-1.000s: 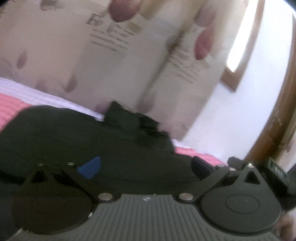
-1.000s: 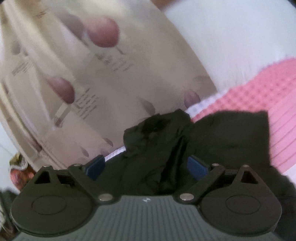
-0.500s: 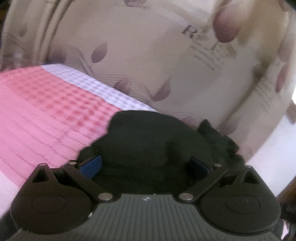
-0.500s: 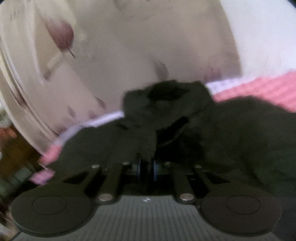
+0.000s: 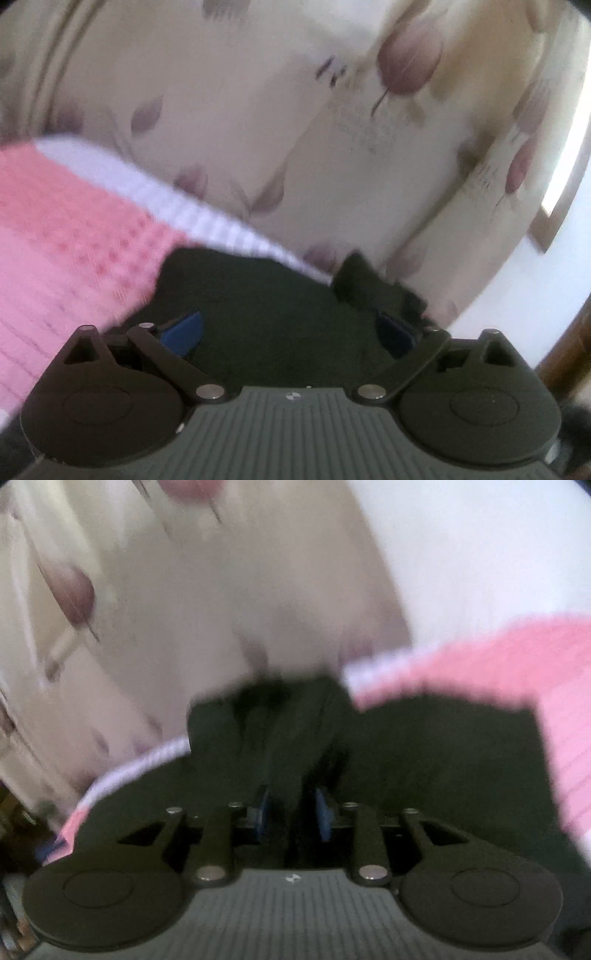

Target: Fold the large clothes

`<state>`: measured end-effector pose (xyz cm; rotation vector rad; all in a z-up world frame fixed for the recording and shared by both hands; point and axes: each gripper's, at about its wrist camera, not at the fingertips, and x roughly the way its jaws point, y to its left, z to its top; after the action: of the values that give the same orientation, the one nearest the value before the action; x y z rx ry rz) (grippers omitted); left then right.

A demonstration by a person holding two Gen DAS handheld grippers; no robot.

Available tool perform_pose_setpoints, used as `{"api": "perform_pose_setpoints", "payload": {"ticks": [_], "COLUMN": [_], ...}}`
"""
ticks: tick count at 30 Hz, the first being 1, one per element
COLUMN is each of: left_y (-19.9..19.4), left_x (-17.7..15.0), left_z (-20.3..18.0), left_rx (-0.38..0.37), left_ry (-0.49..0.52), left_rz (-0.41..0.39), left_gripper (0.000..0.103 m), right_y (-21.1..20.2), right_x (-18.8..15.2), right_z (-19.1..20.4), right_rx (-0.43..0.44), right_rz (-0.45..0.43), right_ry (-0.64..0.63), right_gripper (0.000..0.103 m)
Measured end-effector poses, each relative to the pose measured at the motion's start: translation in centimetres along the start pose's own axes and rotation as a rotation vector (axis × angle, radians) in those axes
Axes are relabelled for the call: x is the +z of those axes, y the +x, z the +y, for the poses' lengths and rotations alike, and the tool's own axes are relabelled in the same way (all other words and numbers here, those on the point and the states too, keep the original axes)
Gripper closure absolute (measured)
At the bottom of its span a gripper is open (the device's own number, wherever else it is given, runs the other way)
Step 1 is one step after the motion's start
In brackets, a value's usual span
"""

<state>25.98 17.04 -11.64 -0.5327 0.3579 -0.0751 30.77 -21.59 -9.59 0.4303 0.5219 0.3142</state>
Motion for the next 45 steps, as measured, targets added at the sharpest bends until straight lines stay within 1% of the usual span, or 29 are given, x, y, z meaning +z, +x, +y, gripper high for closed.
{"api": "perform_pose_setpoints", "payload": {"ticks": [1, 2, 4, 6, 7, 9, 10, 11, 13, 14, 15, 17, 20, 21, 22, 24, 25, 27, 29, 30, 32, 34, 36, 38, 39, 40, 41, 43, 45], "left_y": [0.6, 1.0, 0.9, 0.8, 0.7, 0.8, 0.9, 0.9, 0.8, 0.7, 0.7, 0.6, 0.7, 0.7, 0.7, 0.6, 0.5, 0.3, 0.2, 0.2, 0.2, 0.3, 0.5, 0.6, 0.6, 0.6, 0.6, 0.6, 0.6], "left_x": [-0.5, -1.0, -1.7, -2.0, -2.1, -2.4, -2.4, -2.6, -2.6, -2.7, -2.7, -2.7, -2.7, -2.7, -2.7, -2.6, -2.6, -2.6, -2.7, -2.7, -2.7, -2.8, -2.8, -2.8, -2.8, -2.8, -2.8, -2.8, -2.8], "left_z": [0.7, 1.5, 2.3, 2.3, 2.3, 2.2, 2.2, 2.2, 2.4, 2.5, 2.6, 2.9, 2.8, 2.8, 2.9, 3.1, 3.2, 3.4, 3.5, 3.5, 3.3, 3.0, 3.0, 3.1, 3.2, 3.3, 3.4, 3.6, 3.7], "left_rx": [-0.007, -0.018, -0.039, -0.043, -0.043, -0.048, -0.050, -0.052, -0.057, -0.064, -0.069, -0.075, -0.076, -0.076, -0.073, -0.072, -0.072, -0.067, -0.062, -0.062, -0.059, -0.049, -0.040, -0.035, -0.036, -0.038, -0.043, -0.049, -0.053], "left_ry": [-0.029, -0.065, -0.114, -0.116, -0.112, -0.095, -0.089, -0.085, -0.089, -0.098, -0.107, -0.119, -0.121, -0.124, -0.130, -0.142, -0.148, -0.156, -0.163, -0.162, -0.142, -0.121, -0.118, -0.122, -0.127, -0.132, -0.137, -0.146, -0.153], "left_rz": [0.022, 0.031, 0.014, 0.005, 0.007, 0.017, 0.019, 0.021, 0.022, 0.021, 0.019, 0.016, 0.018, 0.018, 0.016, 0.013, 0.009, -0.005, -0.014, -0.012, -0.009, 0.000, 0.010, 0.016, 0.016, 0.015, 0.015, 0.011, 0.009], "left_gripper": [0.011, 0.011, 0.010, 0.009, 0.008, 0.006, 0.005, 0.004, 0.004, 0.004, 0.004, 0.004, 0.002, 0.001, 0.001, 0.001, 0.001, 0.001, 0.001, 0.002, 0.002, 0.002, 0.001, 0.001, 0.001, 0.001, 0.001, 0.001, 0.001], "right_y": [-0.9, -1.6, -1.6, 0.2, 2.0, 6.1, 8.6, 10.6, 15.2, 17.0, 18.5, 22.1, 25.2, 26.0, 26.3, 25.8, 25.4, 24.5, 25.2, 25.7, 27.1, 27.5, 27.9, 28.5, 28.6, 28.3, 27.6, 24.5, 20.3], "right_x": [0.8, 1.7, 3.7, 4.9, 5.4, 5.8, 5.7, 5.6, 4.8, 4.3, 3.6, 2.1, -0.9, -1.7, -2.5, -3.5, -3.8, -4.2, -4.0, -4.0, -4.6, -5.4, -4.8, -4.4, -4.0, -3.2, -2.3, 0.1, 2.1], "right_z": [1.1, 2.8, 7.3, 11.5, 13.8, 17.8, 19.9, 21.6, 24.9, 26.2, 27.3, 29.0, 29.9, 30.1, 30.3, 30.3, 30.5, 30.5, 30.0, 29.4, 27.8, 26.7, 26.2, 26.1, 26.1, 26.0, 25.5, 23.9, 21.7], "right_rx": [0.019, 0.067, 0.186, 0.305, 0.366, 0.452, 0.479, 0.483, 0.493, 0.488, 0.480, 0.490, 0.496, 0.495, 0.503, 0.541, 0.559, 0.564, 0.552, 0.534, 0.506, 0.517, 0.524, 0.536, 0.537, 0.526, 0.528, 0.556, 0.530], "right_rz": [-0.039, -0.056, -0.028, 0.041, 0.090, 0.209, 0.264, 0.292, 0.383, 0.406, 0.425, 0.502, 0.633, 0.662, 0.679, 0.657, 0.633, 0.551, 0.470, 0.447, 0.439, 0.422, 0.442, 0.481, 0.503, 0.519, 0.510, 0.425, 0.322], "right_ry": [-0.047, -0.109, -0.235, -0.334, -0.384, -0.454, -0.489, -0.520, -0.588, -0.615, -0.638, -0.678, -0.733, -0.744, -0.750, -0.768, -0.780, -0.811, -0.792, -0.772, -0.715, -0.682, -0.641, -0.612, -0.591, -0.542, -0.481, -0.410, -0.425], "right_gripper": [0.075, 0.075, 0.075, 0.075, 0.075, 0.075, 0.071, 0.066, 0.024, 0.018, 0.016, 0.016, 0.019, 0.037, 0.067, 0.084, 0.090, 0.092, 0.093, 0.093, 0.093, 0.094, 0.094, 0.092, 0.089, 0.083, 0.080, 0.060, 0.054]}}
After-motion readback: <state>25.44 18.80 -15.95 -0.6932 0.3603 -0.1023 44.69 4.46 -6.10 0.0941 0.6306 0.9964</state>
